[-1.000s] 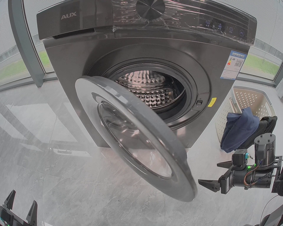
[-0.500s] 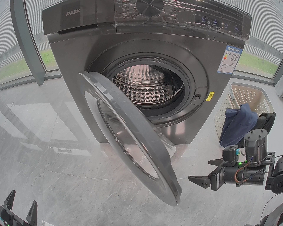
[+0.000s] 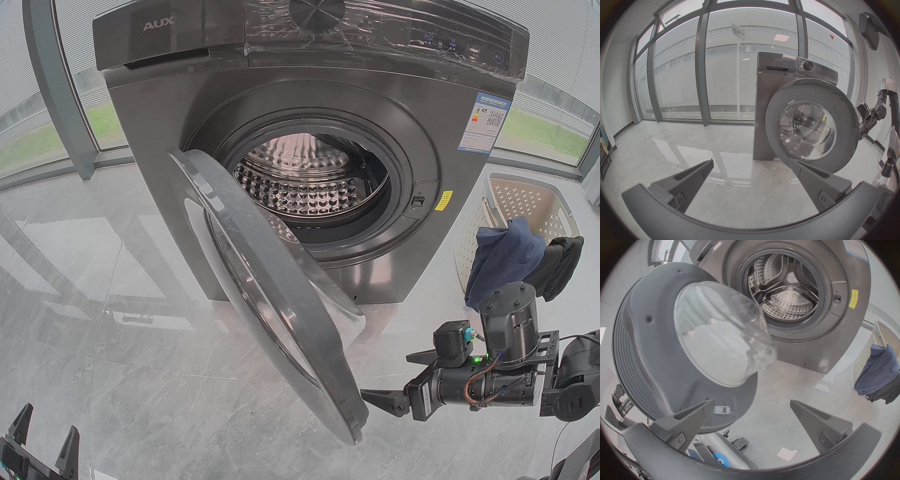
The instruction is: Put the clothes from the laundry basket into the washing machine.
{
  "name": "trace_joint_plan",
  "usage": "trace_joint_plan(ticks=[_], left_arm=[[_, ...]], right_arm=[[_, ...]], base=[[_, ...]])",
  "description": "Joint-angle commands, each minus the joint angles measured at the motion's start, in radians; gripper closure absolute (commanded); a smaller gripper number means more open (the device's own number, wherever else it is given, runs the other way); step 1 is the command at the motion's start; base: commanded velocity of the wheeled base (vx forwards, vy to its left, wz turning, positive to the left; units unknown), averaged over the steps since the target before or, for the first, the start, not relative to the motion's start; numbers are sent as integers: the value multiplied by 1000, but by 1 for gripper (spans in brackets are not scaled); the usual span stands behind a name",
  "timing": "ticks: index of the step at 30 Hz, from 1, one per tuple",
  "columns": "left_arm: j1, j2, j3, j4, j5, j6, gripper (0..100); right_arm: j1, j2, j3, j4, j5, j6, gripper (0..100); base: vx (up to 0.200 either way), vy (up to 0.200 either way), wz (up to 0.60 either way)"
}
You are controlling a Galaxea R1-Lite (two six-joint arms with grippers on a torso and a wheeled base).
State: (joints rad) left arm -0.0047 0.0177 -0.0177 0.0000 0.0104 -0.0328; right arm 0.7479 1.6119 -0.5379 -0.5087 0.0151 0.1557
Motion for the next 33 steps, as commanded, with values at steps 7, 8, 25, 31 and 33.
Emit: trace_joint_plan(ticks=[7, 8, 25, 31, 33], left_arm=[[0, -13, 16, 0, 0, 1, 0], [0, -13, 16, 0, 0, 1, 0], [0, -13, 16, 0, 0, 2, 0], [0, -13, 15, 0, -1, 4, 0], [0, -13, 15, 0, -1, 4, 0]], right_arm=[[-81, 74, -85, -1, -60, 2, 0], [-81, 85, -93, -1, -60, 2, 0], [61, 123, -119, -14, -55, 7, 0], [34, 74, -60, -36, -53, 2, 0], [-15, 69, -57, -36, -55, -1, 0]], base=[[0, 0, 0], [0, 0, 0], [0, 0, 0], [0, 0, 0], [0, 0, 0]])
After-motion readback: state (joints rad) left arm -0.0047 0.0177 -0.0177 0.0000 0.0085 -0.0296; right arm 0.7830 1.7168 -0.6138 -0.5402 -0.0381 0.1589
